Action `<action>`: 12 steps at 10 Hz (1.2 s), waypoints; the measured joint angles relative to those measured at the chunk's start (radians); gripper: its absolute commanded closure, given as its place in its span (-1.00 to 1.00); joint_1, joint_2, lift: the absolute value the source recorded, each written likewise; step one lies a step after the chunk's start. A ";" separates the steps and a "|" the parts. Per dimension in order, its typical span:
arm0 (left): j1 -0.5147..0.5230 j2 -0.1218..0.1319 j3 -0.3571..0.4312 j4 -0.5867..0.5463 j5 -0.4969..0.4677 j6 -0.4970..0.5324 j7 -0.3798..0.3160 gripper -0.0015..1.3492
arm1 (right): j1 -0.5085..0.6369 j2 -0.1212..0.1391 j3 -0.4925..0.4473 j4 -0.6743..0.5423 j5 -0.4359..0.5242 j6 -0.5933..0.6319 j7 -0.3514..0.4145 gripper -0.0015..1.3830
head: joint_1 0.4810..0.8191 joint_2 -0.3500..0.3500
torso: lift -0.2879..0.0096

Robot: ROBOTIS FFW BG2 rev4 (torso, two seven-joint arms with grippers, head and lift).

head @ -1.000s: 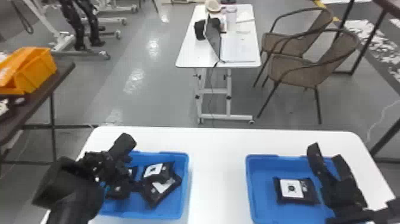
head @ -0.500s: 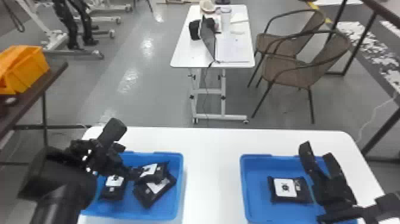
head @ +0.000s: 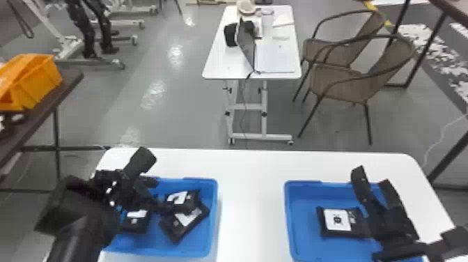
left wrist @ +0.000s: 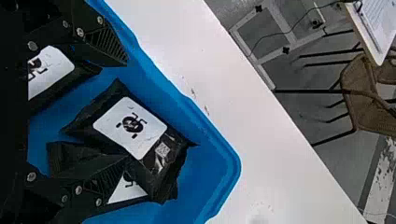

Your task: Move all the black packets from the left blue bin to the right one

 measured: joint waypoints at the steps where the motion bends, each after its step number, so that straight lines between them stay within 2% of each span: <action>1: -0.010 -0.004 -0.001 0.031 -0.008 -0.008 0.001 -0.48 | 0.000 0.000 0.000 0.000 0.000 0.000 0.000 -0.74 | 0.27 0.23 | 0.94; 3: -0.018 -0.012 -0.003 0.063 -0.020 -0.019 0.009 -0.49 | 0.000 0.000 0.000 0.002 -0.002 0.001 0.002 -0.74 | 0.27 0.21 | 0.94; 4: -0.023 -0.010 -0.003 0.080 -0.023 -0.024 0.009 -0.56 | 0.000 0.000 0.001 0.002 -0.003 0.003 0.003 -0.74 | 0.27 0.21 | 0.94; 5: -0.029 -0.006 -0.003 0.096 -0.031 -0.027 0.012 -0.87 | 0.000 0.000 0.003 0.004 -0.008 0.003 0.004 -0.74 | 0.27 0.23 | 0.94; 6: -0.032 -0.006 -0.004 0.107 -0.041 -0.026 0.023 -1.00 | -0.001 0.000 0.004 0.006 -0.012 0.004 0.006 -0.74 | 0.27 0.24 | 0.94; 9: -0.071 -0.007 -0.013 0.201 -0.048 -0.053 0.054 -1.00 | -0.001 0.000 0.005 0.010 -0.019 0.004 0.010 -0.74 | 0.27 0.23 | 0.94; 12: -0.111 -0.009 -0.028 0.287 -0.047 -0.084 0.114 -0.98 | -0.002 0.000 0.005 0.013 -0.025 0.006 0.017 -0.74 | 0.27 0.22 | 0.94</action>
